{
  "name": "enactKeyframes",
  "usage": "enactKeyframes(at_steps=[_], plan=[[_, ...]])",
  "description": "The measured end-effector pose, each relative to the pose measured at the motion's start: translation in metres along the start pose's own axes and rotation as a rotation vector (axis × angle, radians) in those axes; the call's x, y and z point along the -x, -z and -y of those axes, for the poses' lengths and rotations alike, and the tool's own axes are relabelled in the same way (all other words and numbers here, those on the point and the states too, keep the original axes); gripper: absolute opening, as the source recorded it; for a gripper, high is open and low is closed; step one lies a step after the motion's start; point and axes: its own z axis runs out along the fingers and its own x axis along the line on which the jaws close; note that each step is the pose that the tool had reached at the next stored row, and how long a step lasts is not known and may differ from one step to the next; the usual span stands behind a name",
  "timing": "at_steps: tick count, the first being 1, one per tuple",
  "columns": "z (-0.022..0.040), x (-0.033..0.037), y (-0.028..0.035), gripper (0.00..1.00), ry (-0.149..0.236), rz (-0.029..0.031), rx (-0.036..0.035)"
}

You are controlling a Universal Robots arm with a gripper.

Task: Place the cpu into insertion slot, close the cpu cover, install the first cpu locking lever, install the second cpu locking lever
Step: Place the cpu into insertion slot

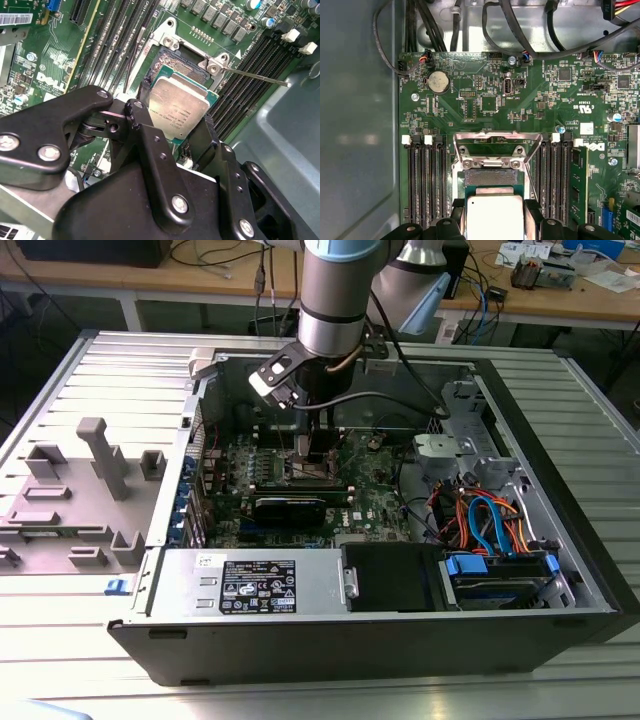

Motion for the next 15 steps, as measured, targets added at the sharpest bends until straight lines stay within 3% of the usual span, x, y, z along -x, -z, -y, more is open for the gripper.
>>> enactKeyframes(at_steps=[6, 15], plan=[[-0.0003, -0.0011, -0.0038, 0.55, 0.000, 0.0050, -0.0001], [-0.0004, -0.0012, -0.0063, 0.55, 0.000, 0.0058, 0.0000]])
